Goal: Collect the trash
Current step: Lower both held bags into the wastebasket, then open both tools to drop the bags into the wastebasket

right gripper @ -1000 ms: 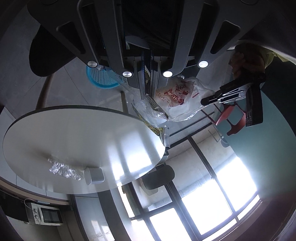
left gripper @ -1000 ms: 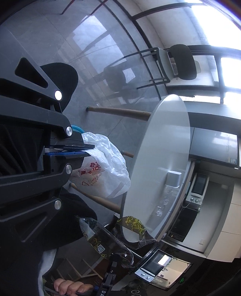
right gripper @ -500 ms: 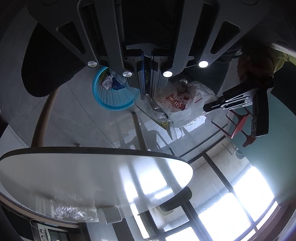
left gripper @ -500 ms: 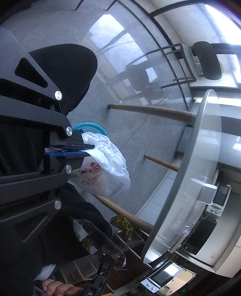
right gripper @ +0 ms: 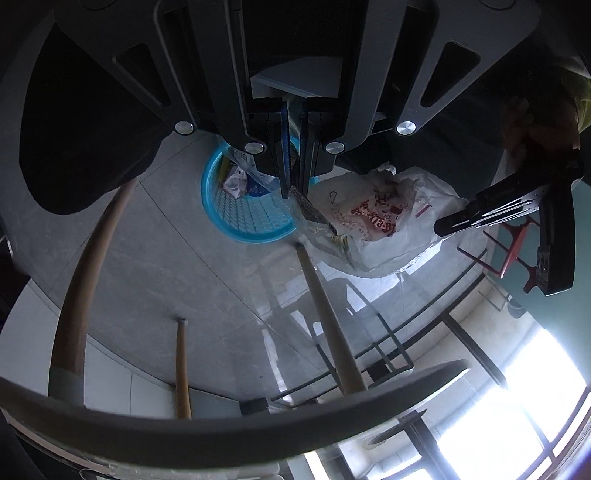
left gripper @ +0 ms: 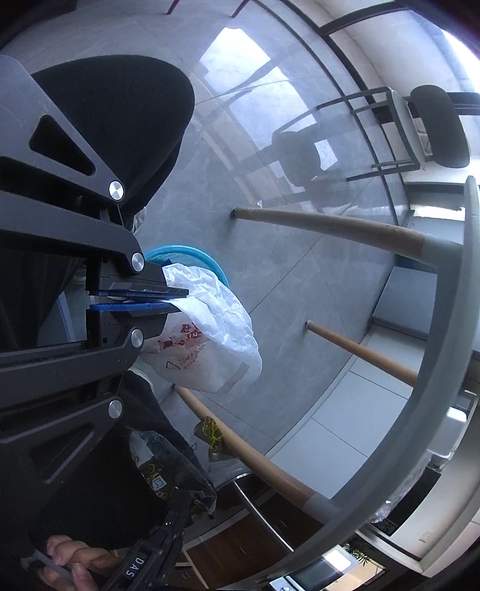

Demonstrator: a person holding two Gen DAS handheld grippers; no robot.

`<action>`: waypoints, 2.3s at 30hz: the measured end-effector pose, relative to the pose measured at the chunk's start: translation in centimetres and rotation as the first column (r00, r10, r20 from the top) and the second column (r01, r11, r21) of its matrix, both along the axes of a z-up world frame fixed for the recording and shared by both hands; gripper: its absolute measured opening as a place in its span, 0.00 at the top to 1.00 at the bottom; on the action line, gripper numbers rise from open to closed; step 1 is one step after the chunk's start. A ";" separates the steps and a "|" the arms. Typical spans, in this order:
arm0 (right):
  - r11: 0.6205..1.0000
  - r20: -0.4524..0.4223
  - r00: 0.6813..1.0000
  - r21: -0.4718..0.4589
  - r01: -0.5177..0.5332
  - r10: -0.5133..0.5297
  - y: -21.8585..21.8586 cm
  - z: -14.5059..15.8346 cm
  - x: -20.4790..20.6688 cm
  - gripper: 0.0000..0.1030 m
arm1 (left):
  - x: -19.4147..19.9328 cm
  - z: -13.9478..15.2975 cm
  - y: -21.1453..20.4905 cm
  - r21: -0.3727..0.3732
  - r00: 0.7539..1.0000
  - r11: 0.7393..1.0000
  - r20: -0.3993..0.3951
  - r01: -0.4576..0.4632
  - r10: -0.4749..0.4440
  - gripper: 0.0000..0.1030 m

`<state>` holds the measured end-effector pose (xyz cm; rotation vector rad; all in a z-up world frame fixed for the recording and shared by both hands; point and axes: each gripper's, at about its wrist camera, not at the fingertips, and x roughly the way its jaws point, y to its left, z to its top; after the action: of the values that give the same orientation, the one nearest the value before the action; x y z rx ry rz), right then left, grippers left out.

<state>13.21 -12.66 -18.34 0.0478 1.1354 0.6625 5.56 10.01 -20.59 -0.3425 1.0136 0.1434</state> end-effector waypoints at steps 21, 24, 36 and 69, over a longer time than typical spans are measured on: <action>1.000 -0.180 0.983 -0.016 0.025 -0.028 4.4 -9.4 5.4 0.96 | 6.2 -6.5 0.4 -0.069 0.988 0.994 -0.137 -0.079 0.069 0.99; 1.000 -0.201 0.979 -0.012 0.028 -0.030 5.3 -10.9 6.3 0.96 | 7.0 -7.0 0.4 -0.054 0.986 0.995 -0.146 -0.089 0.080 0.99; 0.999 -0.256 0.966 -0.017 0.028 -0.032 7.4 -15.4 9.4 0.96 | 9.9 -12.1 1.3 -0.103 0.950 0.983 -0.290 -0.150 0.114 0.99; 0.989 -0.315 0.947 -0.147 0.007 -0.053 9.9 -19.6 11.5 0.75 | 11.8 -15.9 1.7 -0.071 0.921 0.985 -0.370 -0.159 0.122 0.76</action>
<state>24.76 -2.81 -37.91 0.0501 1.4899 0.5554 17.36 11.69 -36.49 -0.4929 1.3678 0.2957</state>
